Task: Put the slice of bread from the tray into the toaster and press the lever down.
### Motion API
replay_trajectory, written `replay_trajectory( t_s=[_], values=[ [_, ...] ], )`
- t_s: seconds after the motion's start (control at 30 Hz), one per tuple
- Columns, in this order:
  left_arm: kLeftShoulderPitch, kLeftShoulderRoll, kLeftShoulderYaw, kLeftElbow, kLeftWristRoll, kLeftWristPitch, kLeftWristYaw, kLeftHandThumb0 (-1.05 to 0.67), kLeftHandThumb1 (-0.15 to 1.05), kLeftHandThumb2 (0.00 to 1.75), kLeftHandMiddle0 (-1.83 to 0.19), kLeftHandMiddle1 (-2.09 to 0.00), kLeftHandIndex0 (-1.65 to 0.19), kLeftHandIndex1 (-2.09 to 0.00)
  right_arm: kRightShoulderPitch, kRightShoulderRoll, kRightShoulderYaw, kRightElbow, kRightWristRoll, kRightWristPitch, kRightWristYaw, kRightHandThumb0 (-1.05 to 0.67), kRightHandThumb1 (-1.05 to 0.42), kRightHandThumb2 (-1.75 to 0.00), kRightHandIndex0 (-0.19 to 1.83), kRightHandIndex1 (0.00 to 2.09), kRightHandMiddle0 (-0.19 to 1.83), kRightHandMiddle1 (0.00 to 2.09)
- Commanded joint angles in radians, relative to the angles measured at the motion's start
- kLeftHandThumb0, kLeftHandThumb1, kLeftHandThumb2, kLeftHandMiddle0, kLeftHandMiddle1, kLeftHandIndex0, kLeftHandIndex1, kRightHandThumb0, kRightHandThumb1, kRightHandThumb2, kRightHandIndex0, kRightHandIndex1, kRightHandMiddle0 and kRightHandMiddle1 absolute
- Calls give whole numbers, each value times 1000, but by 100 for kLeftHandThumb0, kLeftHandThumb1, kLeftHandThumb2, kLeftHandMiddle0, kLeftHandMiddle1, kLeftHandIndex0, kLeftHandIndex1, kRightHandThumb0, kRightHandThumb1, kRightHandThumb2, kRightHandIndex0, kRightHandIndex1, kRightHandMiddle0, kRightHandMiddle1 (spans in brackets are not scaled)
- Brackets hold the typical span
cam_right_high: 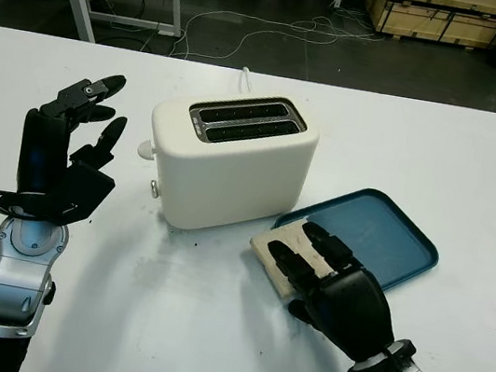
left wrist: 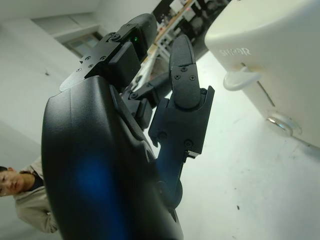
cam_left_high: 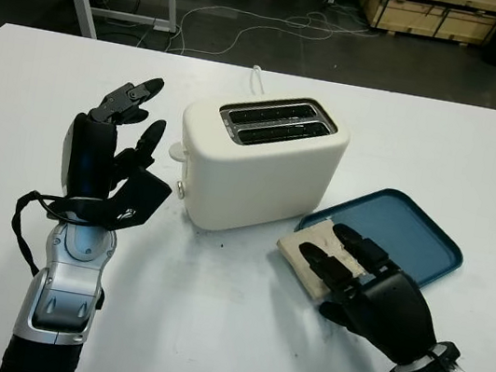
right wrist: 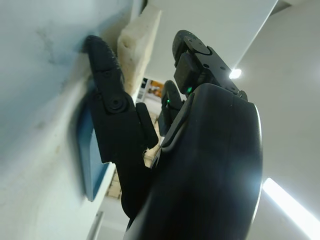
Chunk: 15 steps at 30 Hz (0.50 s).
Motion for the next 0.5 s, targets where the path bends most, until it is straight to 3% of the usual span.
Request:
replay_trajectory(
  t_s=[0.0,0.17,0.47],
  values=[
    [-11,-3,0,-19,16,11,10,-35,92,40,-53,-76,-69,-9,-12,6,14,26,-15,14,-14,-45,-84,0,25,1,32,0],
    [-11,-4,3,-19,7,3,11,-33,92,39,-54,-75,-70,-9,-33,7,43,66,-61,41,-52,-32,-89,-2,28,1,35,1],
    [-9,-4,-2,-26,13,13,6,-36,92,39,-55,-73,-70,-8,-61,17,81,132,-70,72,-87,-26,-92,-3,30,2,38,2]
  ],
)
